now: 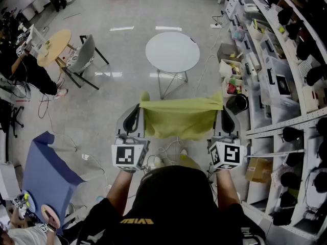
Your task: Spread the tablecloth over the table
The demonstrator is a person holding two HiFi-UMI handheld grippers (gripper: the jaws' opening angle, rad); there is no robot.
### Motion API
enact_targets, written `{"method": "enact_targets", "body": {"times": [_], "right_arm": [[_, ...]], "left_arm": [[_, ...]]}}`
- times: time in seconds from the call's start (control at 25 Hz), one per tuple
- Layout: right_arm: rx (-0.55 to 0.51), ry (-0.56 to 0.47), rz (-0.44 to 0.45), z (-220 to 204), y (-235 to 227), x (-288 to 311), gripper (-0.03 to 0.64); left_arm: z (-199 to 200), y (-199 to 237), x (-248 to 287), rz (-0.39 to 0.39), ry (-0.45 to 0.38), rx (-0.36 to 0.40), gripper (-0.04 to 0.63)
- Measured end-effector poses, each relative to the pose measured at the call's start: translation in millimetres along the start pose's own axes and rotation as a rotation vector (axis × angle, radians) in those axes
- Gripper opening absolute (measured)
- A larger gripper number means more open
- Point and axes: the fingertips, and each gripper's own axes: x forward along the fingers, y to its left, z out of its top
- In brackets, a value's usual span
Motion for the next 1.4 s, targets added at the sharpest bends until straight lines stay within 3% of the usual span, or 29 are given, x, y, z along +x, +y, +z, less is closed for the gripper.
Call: {"method": "enact_targets", "body": {"times": [0.28,0.68,1.0,1.4], "right_arm": [[0.052,0.031,0.004,-19.5,29.6,-24.4,0.009],[0.016,0.089,-0.029,-31.2,49.4,-39.4,0.009],[0.027,0.077,0.003,-36.8,22.5,-32.6,0.011],[0.029,0.045,0.103,-43.4,-25.3,-4.2,0.011]], "left_arm": [[-7.3,11.0,-34.2,-0.022,0.021,0.029,0.021],[-20.3,23.0,-47.8,-0.068,0.056,0.054,0.022],[-16.1,2.9,-26.3,-0.04,0.054,0.051,0.022],[-22.2,-23.8,15.1,0.065,0.102,0.04,0.023]]}}
